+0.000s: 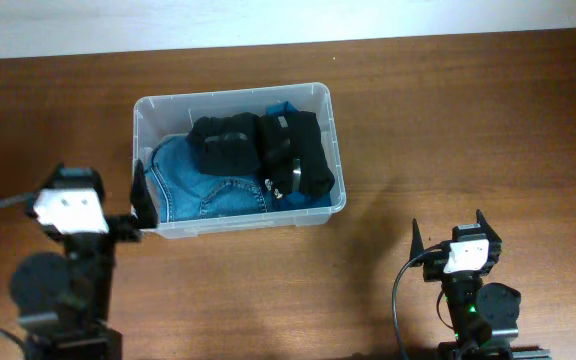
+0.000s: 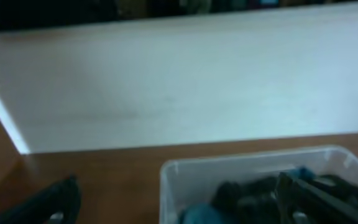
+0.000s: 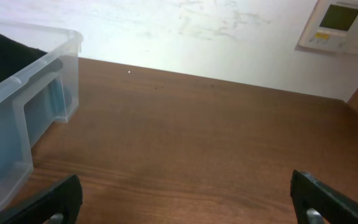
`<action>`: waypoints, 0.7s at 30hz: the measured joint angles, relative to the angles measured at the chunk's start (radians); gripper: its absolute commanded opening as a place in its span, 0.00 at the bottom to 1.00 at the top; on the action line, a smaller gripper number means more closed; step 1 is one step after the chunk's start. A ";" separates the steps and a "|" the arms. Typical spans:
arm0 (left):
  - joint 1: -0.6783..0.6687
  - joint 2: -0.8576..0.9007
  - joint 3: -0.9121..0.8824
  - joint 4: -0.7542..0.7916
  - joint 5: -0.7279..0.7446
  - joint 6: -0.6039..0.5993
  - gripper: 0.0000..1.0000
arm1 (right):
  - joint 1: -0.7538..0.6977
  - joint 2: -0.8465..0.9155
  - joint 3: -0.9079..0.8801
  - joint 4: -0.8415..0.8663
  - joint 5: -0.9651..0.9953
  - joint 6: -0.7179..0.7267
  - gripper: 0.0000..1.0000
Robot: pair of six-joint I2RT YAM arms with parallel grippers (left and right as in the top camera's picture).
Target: Pack container
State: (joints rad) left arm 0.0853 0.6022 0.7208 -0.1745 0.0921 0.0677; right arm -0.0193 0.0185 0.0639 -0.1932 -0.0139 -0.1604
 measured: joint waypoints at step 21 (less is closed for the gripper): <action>-0.019 -0.587 -0.682 0.286 0.066 0.000 0.99 | 0.000 0.000 0.000 0.000 0.007 0.000 0.98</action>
State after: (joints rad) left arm 0.0662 0.0154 0.0391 0.1112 0.1577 0.0677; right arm -0.0193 0.0185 0.0639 -0.1928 -0.0071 -0.1604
